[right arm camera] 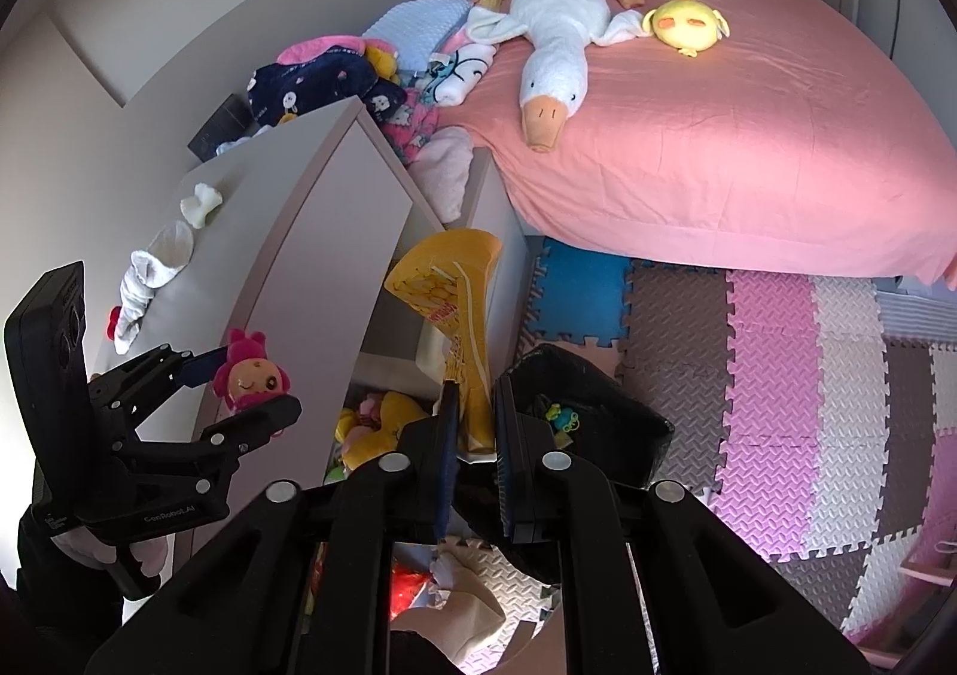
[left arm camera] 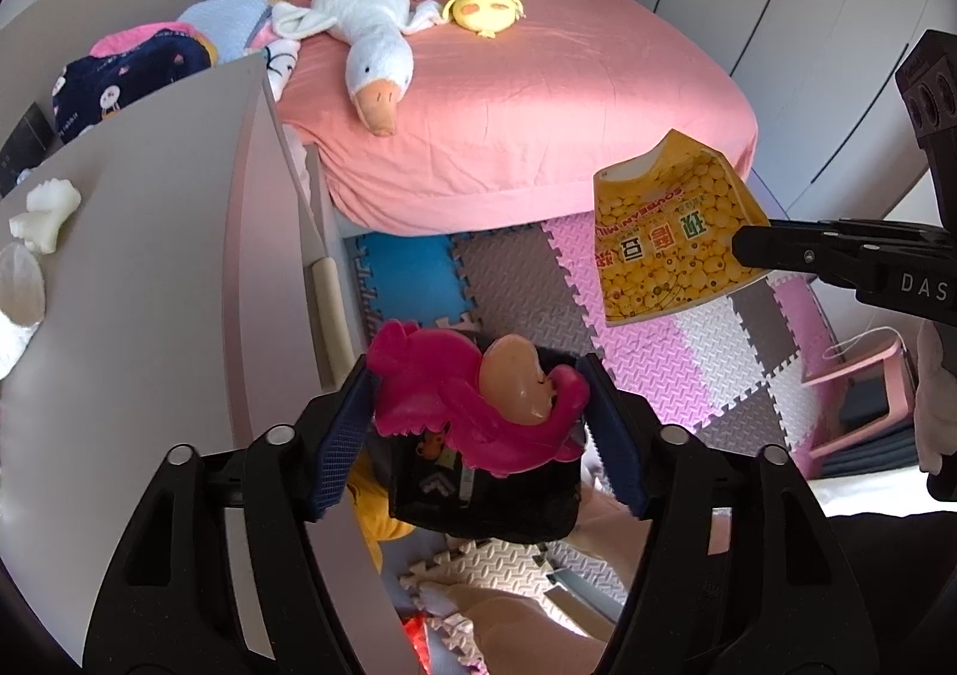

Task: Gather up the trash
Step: 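Open both grippers to drop the doll and snack bag into the bin, then move both grippers back to the desk toward the bread toy and foam piece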

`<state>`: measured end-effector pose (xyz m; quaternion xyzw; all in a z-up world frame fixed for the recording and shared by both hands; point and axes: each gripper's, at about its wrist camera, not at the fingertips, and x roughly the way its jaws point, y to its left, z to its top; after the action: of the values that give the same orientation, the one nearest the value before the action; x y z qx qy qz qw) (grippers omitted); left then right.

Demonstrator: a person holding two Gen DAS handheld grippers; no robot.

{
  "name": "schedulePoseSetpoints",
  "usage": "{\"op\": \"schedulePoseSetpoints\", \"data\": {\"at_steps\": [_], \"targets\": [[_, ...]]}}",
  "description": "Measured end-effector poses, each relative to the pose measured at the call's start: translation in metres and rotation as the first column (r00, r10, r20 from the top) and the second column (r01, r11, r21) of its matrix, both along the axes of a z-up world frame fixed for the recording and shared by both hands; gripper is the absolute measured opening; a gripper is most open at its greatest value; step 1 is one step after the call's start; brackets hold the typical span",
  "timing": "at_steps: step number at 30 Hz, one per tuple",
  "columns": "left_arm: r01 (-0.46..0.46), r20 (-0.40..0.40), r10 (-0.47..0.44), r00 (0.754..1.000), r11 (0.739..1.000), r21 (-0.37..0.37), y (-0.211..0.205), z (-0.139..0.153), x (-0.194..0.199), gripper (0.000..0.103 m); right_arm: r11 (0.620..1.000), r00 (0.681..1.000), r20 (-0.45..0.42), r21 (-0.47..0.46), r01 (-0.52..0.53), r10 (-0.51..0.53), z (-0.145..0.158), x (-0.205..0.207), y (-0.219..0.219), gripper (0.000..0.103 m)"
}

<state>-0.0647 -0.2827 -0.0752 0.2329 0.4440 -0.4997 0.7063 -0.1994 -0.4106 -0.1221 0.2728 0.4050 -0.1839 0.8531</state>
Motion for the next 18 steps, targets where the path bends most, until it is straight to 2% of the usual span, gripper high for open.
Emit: {"op": "schedulePoseSetpoints", "data": {"at_steps": [1,2,3,4,18], "targets": [[-0.006,0.0,0.006,1.0,1.0,0.003,0.001,-0.001,0.0,0.088,1.0,1.0,-0.008,0.008,-0.001,0.001,-0.001,0.002,0.0,0.02],[-0.011,0.007,0.011,1.0,1.0,0.004,0.001,-0.001,0.0,0.092,1.0,1.0,-0.015,0.006,0.003,-0.003,-0.001,0.003,-0.001,0.025],[-0.019,0.022,0.018,1.0,1.0,0.005,0.001,0.0,0.0,0.093,1.0,1.0,-0.02,-0.004,0.011,-0.011,0.0,0.003,-0.001,0.043],[-0.021,0.033,0.02,0.999,1.0,0.008,0.001,0.001,0.0,0.093,0.999,0.999,-0.026,-0.026,0.02,-0.021,0.001,0.004,-0.001,0.049],[-0.048,0.052,0.047,0.998,0.999,0.023,0.002,0.001,0.01,0.094,0.999,0.999,-0.032,-0.033,-0.001,0.0,0.001,0.013,-0.007,0.049]]}}
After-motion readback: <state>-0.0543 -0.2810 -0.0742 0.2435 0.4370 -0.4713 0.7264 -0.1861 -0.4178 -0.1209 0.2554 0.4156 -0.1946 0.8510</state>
